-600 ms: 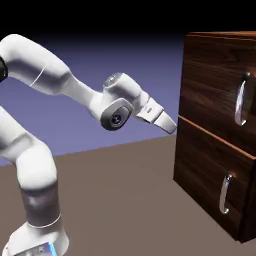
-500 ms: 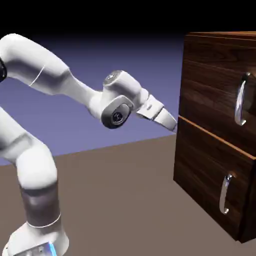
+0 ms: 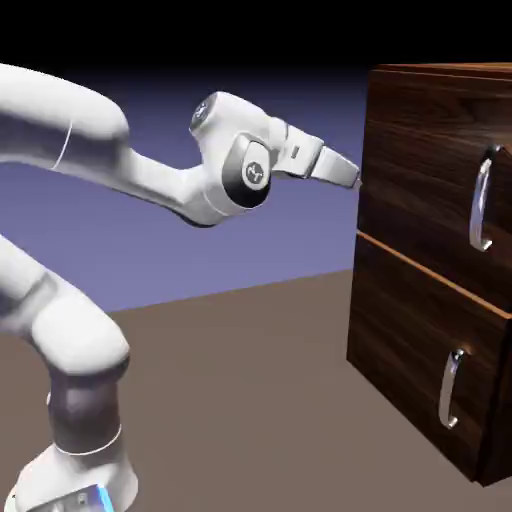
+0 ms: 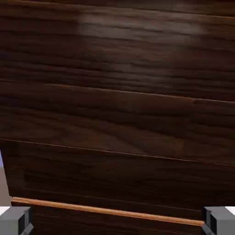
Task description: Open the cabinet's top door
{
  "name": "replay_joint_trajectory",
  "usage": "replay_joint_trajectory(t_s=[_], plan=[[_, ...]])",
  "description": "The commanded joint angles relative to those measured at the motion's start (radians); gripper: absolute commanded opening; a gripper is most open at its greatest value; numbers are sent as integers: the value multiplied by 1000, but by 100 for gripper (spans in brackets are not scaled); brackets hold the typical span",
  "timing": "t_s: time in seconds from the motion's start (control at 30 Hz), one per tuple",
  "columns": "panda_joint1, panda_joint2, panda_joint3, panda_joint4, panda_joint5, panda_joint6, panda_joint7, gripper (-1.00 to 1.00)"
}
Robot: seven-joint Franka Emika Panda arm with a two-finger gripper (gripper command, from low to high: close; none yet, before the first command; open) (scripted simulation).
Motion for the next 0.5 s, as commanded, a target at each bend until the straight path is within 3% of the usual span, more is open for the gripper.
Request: replay_joint_trajectory(t_s=[0.0,0.47], plan=[[17,-6,-19,11,-44,0,30,0],[249,-95,-284,170,-652,7,454,0]])
